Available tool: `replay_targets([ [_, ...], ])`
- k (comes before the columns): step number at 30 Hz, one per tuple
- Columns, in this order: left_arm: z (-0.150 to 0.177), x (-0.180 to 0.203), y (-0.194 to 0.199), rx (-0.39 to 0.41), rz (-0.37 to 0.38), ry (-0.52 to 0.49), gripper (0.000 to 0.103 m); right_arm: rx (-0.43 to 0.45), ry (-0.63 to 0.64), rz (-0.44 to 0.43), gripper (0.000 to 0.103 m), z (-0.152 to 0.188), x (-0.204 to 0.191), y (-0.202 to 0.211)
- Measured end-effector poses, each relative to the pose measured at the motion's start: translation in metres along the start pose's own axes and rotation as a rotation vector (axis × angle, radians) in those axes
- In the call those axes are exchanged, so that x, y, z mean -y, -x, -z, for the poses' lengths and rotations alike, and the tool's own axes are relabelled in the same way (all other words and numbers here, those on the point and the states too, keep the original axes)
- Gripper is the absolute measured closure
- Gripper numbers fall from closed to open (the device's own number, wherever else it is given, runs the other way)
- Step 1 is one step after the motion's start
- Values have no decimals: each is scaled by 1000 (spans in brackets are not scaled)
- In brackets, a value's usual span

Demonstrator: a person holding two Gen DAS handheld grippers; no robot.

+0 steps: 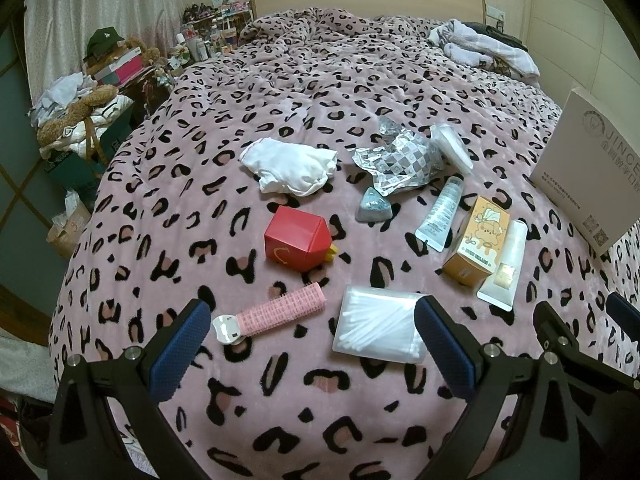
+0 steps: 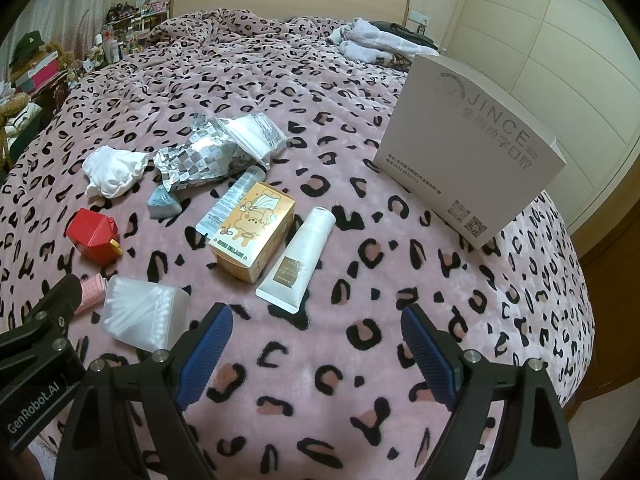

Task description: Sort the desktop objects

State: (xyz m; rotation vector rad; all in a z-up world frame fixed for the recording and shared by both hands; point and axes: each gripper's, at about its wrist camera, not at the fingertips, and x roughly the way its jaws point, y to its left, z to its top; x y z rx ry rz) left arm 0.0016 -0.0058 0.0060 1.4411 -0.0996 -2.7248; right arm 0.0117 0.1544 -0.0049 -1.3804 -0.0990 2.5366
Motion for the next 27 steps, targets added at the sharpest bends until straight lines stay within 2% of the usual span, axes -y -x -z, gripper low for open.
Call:
replay_targets([
  [7,-2,-5,10,4,12,-10,0,9,-2,-9,14,-3,0,9],
  [13,-1,-24,27,27,36,-28,0,32,11,-55,14,-9,-1,29],
  [17,12,-54,31,25,42,-17,0,35,18,-64,14,-4,0,37],
  [21,33,-87,24,-13,34,19,0,13,16,-87,14,9,-1,34],
  [27,63,-109,1,-73,99,46,0,-21,32,-170,14,38,-17,26],
])
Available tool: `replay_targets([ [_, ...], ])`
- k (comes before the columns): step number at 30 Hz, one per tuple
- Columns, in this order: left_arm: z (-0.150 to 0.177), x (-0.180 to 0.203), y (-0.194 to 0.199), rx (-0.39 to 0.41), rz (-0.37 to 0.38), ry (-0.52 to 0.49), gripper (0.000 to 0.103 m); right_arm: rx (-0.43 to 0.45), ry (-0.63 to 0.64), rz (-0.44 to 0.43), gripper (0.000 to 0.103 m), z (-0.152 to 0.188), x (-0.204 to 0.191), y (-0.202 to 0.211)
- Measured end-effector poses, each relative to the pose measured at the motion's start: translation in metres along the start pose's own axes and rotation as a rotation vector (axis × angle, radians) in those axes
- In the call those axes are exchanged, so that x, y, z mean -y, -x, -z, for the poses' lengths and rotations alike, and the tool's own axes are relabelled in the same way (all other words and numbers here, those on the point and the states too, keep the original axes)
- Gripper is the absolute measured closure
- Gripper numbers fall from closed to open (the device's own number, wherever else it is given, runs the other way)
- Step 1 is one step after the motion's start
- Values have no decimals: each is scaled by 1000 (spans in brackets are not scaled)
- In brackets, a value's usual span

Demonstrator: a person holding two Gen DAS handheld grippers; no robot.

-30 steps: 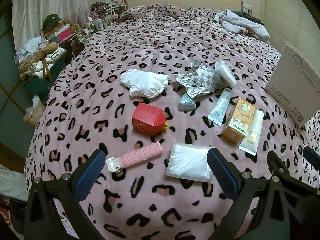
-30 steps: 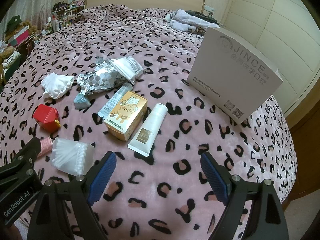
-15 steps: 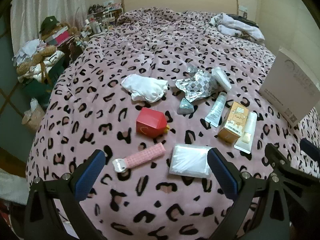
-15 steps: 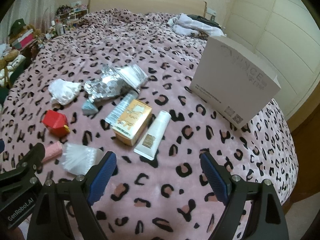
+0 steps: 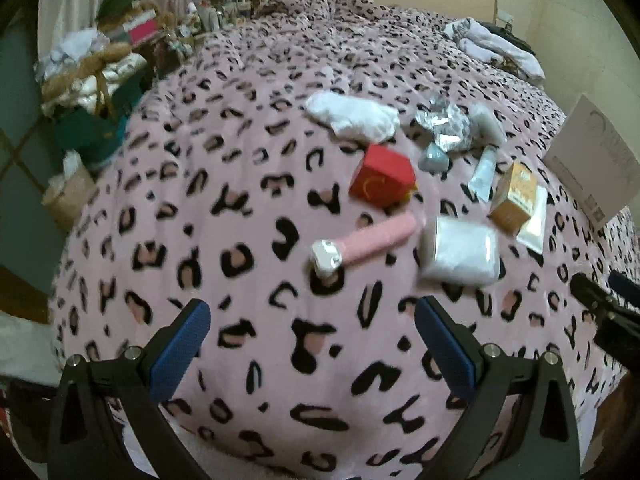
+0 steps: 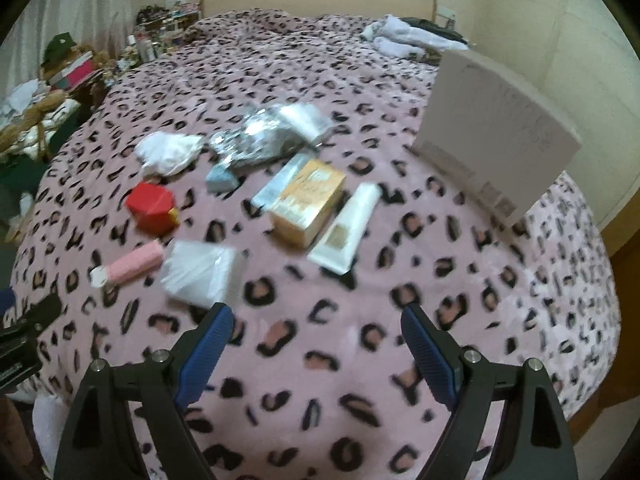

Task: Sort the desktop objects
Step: 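Grasp the pink hair roller with the left tool while the right tool grasps the clear cotton swab box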

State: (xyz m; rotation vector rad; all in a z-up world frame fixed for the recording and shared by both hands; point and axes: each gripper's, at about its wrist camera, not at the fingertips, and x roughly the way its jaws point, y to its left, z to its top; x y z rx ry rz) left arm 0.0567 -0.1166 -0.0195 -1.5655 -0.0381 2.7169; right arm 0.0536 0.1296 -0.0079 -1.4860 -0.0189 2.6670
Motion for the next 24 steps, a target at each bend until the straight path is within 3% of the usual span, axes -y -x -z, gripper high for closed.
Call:
replay_targets([
  [9,-3,6,-33,33,68,-106,0,-78,-26,-145,14,20,-28,-34],
  [17,-31,18,-82,25,82,-221,0,-95,-127,-216,14,-5,-35,-62],
  [24,-32,31,-112,6,89,-288,0,-141,-169,-232,14,-25,-52,-93],
])
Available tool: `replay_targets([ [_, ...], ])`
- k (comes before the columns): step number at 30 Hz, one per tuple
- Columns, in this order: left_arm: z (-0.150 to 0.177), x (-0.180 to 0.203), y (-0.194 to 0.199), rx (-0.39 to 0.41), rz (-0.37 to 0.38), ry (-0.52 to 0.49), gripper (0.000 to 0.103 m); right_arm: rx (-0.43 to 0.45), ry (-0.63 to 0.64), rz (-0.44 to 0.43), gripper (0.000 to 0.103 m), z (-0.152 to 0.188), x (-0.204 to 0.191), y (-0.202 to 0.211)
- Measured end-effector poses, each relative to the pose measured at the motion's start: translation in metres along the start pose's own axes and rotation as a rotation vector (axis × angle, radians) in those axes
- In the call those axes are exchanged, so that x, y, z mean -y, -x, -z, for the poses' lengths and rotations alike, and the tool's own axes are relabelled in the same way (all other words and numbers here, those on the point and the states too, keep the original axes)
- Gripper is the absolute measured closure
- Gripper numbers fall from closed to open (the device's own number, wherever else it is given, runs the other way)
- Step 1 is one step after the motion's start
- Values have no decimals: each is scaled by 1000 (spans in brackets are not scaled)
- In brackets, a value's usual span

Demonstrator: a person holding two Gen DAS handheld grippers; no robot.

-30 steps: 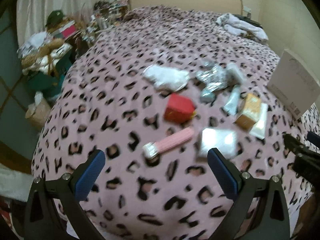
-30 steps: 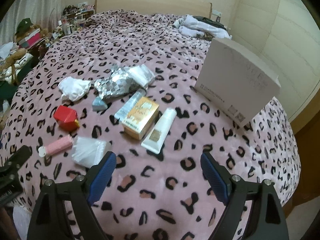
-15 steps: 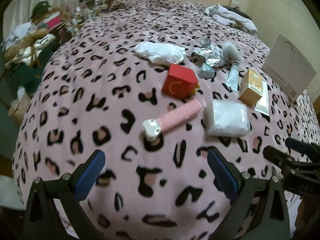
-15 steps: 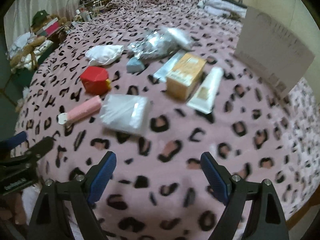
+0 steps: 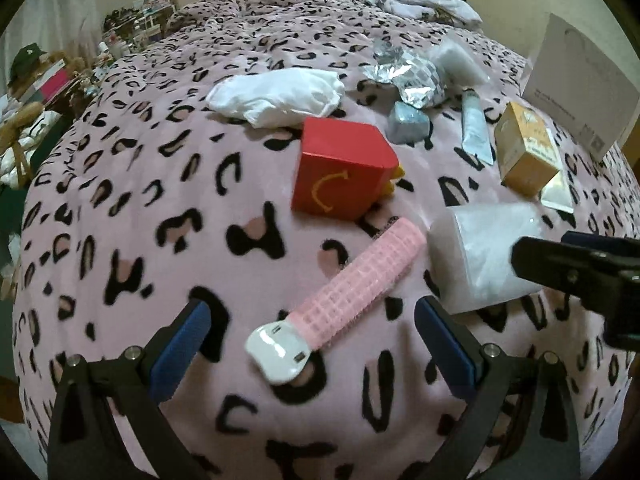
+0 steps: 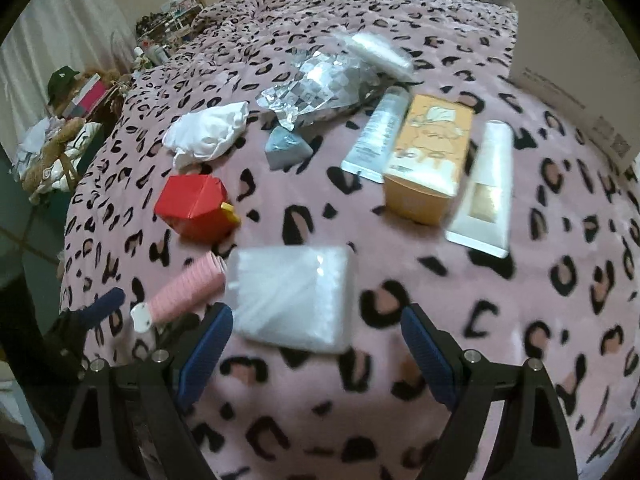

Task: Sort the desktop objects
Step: 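Grasp the pink hair roller with the left tool while the right tool grasps the clear cotton swab box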

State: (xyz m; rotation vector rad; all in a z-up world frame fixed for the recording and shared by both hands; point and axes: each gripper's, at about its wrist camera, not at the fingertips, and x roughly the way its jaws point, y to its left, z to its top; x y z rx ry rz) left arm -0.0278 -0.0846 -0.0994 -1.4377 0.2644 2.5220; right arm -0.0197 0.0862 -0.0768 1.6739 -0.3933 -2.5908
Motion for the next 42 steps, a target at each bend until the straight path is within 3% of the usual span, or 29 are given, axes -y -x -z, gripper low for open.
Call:
replay_targets([
  [13,-5,-2,-22,-16,5,5,1,-80,31,46,14,-4,-27,-40],
  [18,-3,-2,-25,-9,-4,0,18,-104,-12,45,14,-1,-18,-54],
  [21,-2,1,-23,1,-3,-14,32,-89,-57,1,15,1,-8,-54],
  [25,-1,6,-20,11,0,-26,43,-71,-59,-25,18,4,-4,-52],
  [26,-1,6,-19,12,4,-21,58,-64,-50,-27,18,5,-4,-51],
  [27,-1,6,-18,13,7,-15,65,-60,-44,-29,18,6,-4,-50],
  [32,0,2,-12,11,22,28,76,-44,-13,-37,18,9,-5,-45],
  [38,6,-20,-3,8,108,176,77,-31,16,-42,18,13,-5,-35],
  [42,12,-29,3,14,99,217,78,-16,30,-36,18,18,-6,-27],
])
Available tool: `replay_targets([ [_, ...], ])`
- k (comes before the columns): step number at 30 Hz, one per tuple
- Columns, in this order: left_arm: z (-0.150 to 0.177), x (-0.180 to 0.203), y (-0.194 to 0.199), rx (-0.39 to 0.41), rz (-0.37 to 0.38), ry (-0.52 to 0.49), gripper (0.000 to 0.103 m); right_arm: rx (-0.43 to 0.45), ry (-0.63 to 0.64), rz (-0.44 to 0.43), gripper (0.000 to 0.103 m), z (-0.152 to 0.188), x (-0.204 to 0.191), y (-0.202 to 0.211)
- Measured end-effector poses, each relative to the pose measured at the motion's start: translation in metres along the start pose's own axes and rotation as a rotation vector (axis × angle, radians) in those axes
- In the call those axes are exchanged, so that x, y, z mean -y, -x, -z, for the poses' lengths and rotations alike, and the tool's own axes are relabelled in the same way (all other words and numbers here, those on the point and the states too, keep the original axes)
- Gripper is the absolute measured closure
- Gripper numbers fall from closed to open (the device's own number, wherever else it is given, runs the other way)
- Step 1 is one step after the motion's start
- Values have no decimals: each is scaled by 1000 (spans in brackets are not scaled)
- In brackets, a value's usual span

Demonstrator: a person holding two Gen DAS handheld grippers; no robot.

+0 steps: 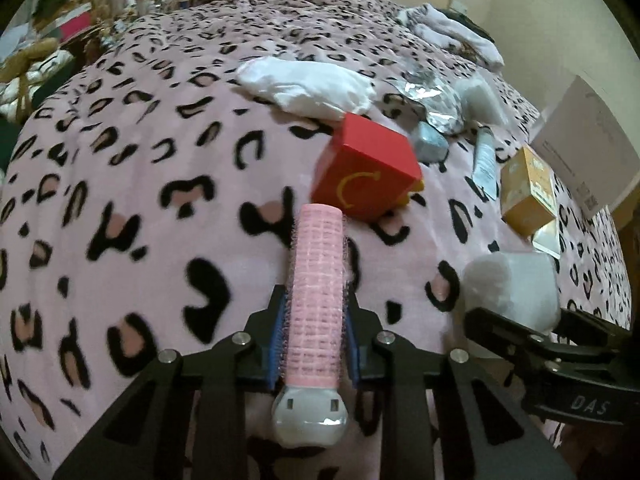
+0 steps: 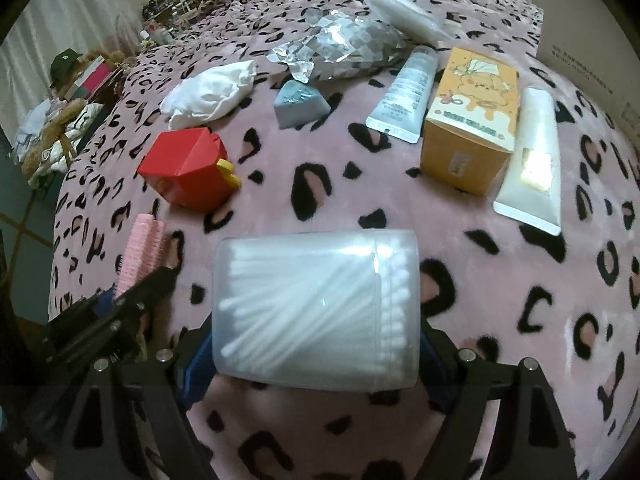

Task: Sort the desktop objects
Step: 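Grasp the pink hair roller with the left tool while the right tool grasps the clear cotton swab box, then carry the hair roller and cotton swab box toward the white JINCE box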

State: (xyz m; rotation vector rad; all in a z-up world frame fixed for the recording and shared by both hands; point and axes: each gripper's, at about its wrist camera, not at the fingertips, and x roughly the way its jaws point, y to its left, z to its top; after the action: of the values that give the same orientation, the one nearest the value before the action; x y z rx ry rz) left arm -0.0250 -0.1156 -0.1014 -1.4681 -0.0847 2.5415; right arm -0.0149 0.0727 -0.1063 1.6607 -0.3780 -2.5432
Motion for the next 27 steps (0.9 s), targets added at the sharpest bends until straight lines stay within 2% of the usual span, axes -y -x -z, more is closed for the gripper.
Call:
replay_targets([
  [9,5,-1,30,42,-65,36,78,12,42,20,18,7,-5,13],
  [15,9,2,49,43,-120,52,78,44,69,27,18,10,-9,33],
  [27,13,22,90,43,-153,84,78,140,145,46,18,15,-16,88],
])
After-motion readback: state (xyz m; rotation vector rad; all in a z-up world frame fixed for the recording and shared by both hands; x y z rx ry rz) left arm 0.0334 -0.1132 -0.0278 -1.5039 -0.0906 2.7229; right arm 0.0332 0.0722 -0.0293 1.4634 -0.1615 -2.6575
